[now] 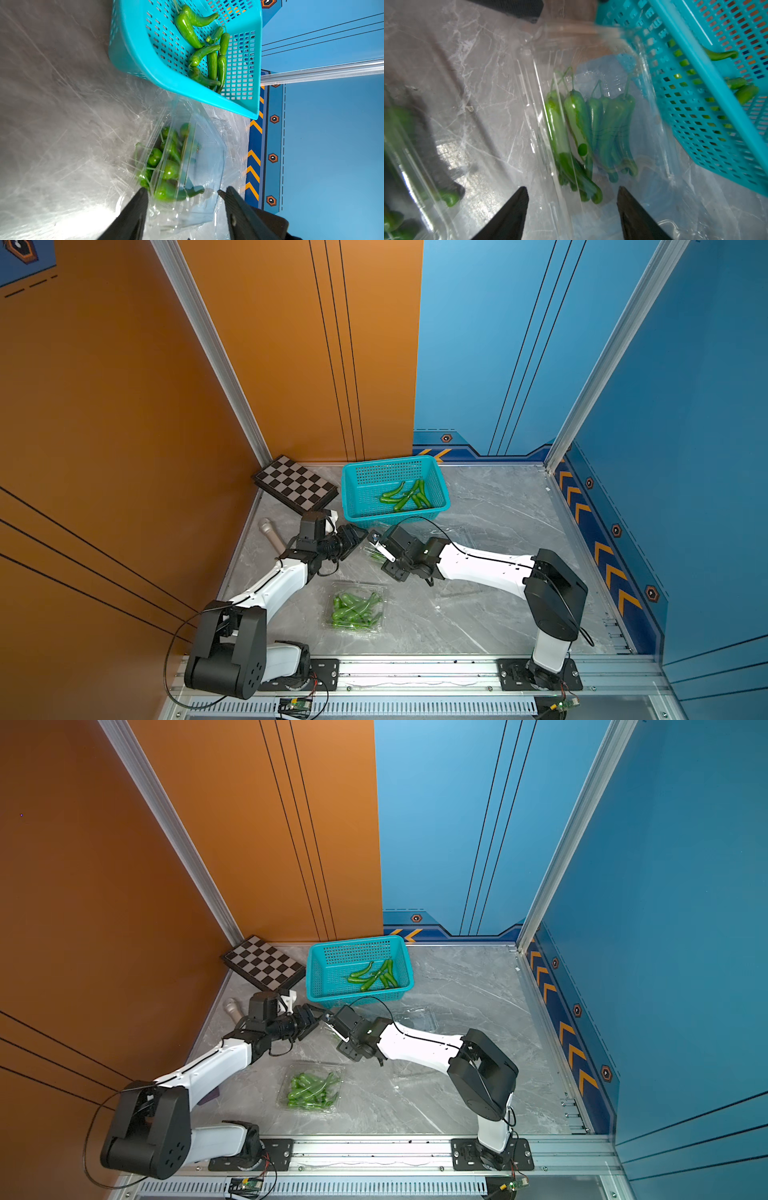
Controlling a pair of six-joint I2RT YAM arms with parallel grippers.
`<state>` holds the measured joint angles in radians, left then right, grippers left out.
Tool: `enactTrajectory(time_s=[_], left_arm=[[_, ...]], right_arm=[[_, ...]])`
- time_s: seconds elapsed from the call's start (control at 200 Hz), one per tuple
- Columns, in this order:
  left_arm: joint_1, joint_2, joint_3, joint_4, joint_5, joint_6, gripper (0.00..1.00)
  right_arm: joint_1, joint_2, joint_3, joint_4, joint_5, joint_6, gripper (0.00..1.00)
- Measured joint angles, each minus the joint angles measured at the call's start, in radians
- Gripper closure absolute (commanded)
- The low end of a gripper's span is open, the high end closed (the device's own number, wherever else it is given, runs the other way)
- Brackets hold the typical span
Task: Take small green peppers out of containers
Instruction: Open the packing box at the center of the board.
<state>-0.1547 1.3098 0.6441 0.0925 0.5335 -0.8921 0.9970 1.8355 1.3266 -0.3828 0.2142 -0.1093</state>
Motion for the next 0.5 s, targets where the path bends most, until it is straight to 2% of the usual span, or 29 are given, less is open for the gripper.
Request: enactTrajectory(time_s=[0.5], left_arm=[[-0.004,0.014,0.006,0.006,0.003,0.000,0.39]], right_arm=[[-0.021,0.053,0.023,0.018,0.023,-0.006,0.32]])
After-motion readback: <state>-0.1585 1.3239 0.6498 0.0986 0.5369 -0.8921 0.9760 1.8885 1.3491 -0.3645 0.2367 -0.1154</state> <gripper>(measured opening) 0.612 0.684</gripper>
